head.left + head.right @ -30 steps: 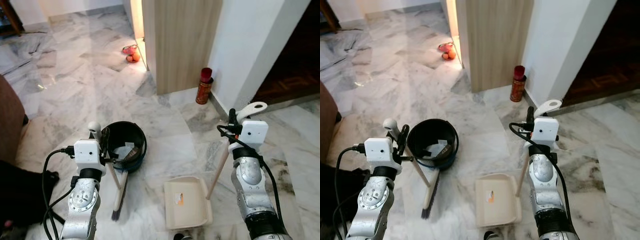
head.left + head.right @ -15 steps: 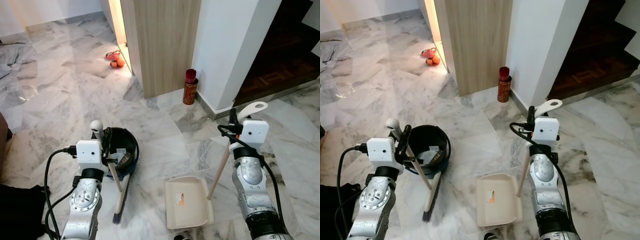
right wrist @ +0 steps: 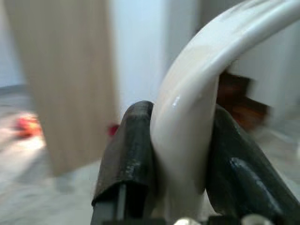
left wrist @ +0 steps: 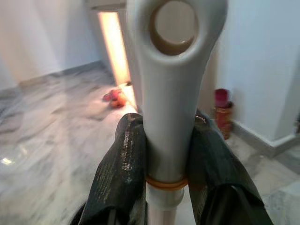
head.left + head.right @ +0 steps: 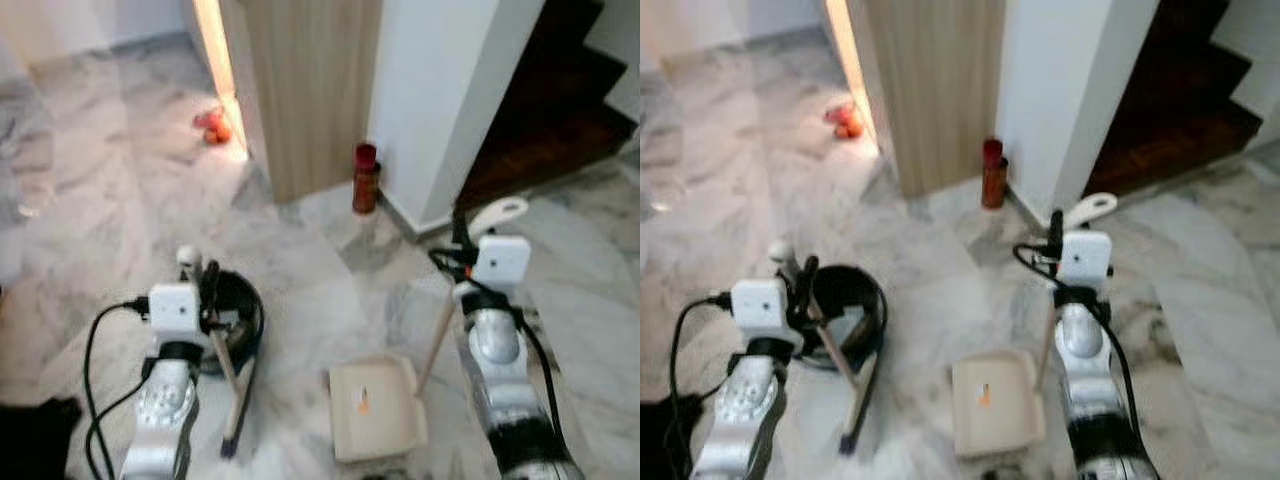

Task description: Sweep floor

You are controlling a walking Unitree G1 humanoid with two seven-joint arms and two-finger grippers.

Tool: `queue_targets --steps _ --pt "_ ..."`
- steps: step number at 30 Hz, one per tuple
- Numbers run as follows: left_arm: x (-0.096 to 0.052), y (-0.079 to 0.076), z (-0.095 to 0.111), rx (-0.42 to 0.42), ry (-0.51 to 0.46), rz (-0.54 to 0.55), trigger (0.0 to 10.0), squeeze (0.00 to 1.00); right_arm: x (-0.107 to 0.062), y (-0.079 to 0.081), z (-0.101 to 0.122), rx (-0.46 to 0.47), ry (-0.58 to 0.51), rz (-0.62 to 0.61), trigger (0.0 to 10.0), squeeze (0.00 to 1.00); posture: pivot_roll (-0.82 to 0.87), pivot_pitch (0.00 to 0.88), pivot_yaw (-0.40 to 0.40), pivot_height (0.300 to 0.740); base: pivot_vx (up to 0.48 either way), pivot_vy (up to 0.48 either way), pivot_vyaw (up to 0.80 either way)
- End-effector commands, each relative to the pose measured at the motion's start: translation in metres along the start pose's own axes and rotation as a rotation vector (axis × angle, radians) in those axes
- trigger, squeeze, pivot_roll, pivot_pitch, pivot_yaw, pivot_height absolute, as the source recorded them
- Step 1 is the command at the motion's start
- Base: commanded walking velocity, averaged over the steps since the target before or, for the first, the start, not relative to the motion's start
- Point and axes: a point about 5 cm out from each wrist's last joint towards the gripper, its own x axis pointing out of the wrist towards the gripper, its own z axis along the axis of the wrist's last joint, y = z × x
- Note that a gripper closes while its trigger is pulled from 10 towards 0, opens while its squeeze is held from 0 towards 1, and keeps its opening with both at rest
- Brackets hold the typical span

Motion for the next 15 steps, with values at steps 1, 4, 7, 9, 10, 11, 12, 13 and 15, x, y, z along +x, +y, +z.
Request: queue_targets --steps 1,4,7,9,10,11,12,13,15 --pt "-0.0019 0.0008 0.0033 0.004 -0.023 0.0 10.0 0.0 0.0002 -0.0012 0.003 -0.014 -0.015 0.003 10.0 0.0 0.06 0.115 0.048 0.74 0.0 0.0 -0.8" --pt "-0.0018 0.0009 0.0032 0.003 -0.022 0.002 10.0 0.0 0.0006 -0.0012 0.003 -0.014 -0.014 0.003 10.0 0.0 0.06 0.118 0.048 0.74 0.0 0.0 -0.8" --pt "-0.0016 0.0007 0.0033 0.003 -0.023 0.002 10.0 0.0 0.0008 -0.0014 0.0033 -0.015 -0.014 0.003 10.0 0.0 0.06 0.119 0.048 0.74 0.0 0.0 -0.8" --pt "-0.0016 0.0008 0.0033 0.003 -0.023 0.003 10.0 0.0 0.0008 -0.0013 0.0033 -0.015 -0.014 0.003 10.0 0.0 0.06 0.119 0.048 0.74 0.0 0.0 -0.8" --pt "-0.0016 0.0009 0.0033 0.002 -0.023 0.003 10.0 0.0 0.0009 -0.0013 0.0033 -0.015 -0.014 0.003 10.0 0.0 0.06 0.119 0.048 0.74 0.0 0.0 -0.8" --pt "-0.0015 0.0008 0.0033 0.002 -0.024 0.003 10.0 0.0 0.0009 -0.0013 0.0033 -0.015 -0.014 0.003 10.0 0.0 0.05 0.123 0.048 0.74 0.0 0.0 -0.8" --pt "-0.0014 0.0007 0.0034 0.002 -0.024 0.002 10.0 0.0 0.0007 -0.0011 0.0032 -0.014 -0.013 0.003 10.0 0.0 0.05 0.123 0.048 0.74 0.0 0.0 -0.8" --pt "-0.0013 0.0005 0.0034 0.002 -0.024 0.002 10.0 0.0 0.0005 -0.0009 0.0031 -0.013 -0.012 0.004 10.0 0.0 0.05 0.123 0.049 0.74 0.0 0.0 -0.8" --pt "-0.0014 0.0 0.0034 0.002 -0.024 0.001 10.0 0.0 0.0001 -0.0009 0.0031 -0.014 -0.012 0.004 10.0 0.0 0.05 0.122 0.049 0.74 0.0 0.0 -0.8"
